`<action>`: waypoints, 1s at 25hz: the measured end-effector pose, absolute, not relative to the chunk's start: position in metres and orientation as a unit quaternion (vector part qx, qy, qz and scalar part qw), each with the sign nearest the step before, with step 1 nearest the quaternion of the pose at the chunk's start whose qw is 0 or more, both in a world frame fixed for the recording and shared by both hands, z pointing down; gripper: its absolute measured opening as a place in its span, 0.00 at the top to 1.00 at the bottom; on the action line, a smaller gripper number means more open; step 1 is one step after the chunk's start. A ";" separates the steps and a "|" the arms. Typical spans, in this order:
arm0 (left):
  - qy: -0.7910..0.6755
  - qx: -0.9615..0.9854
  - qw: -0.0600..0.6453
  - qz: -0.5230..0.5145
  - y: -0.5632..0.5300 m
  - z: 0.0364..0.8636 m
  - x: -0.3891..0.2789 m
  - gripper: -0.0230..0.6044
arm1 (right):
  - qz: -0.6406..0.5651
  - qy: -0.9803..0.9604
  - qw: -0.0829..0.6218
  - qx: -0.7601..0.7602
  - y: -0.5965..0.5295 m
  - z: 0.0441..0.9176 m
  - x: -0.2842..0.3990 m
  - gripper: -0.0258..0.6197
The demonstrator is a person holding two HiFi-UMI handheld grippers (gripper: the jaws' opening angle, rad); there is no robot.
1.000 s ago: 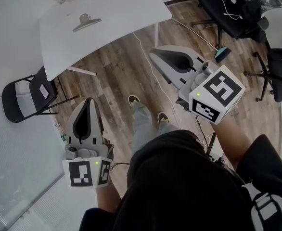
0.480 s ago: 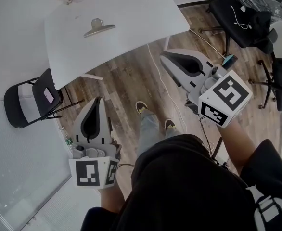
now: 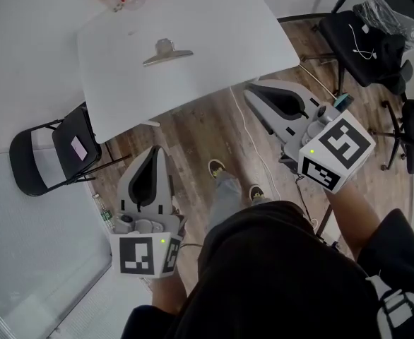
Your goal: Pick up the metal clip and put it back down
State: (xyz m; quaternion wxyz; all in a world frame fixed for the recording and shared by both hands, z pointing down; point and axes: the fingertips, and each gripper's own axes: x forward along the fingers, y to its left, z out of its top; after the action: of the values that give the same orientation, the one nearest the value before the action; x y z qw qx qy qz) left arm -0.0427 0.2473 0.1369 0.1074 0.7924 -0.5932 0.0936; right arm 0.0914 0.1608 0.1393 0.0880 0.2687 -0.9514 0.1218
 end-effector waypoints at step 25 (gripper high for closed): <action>-0.574 0.811 0.099 0.062 0.211 0.133 -0.131 0.93 | 0.081 -0.948 0.105 0.289 0.120 0.115 0.008 0.93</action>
State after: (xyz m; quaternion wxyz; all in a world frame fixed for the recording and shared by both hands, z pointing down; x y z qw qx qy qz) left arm -0.1306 0.2108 0.1330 0.0990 0.8105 -0.5740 0.0616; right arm 0.0080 0.1196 0.1150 0.1053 0.2894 -0.9480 0.0808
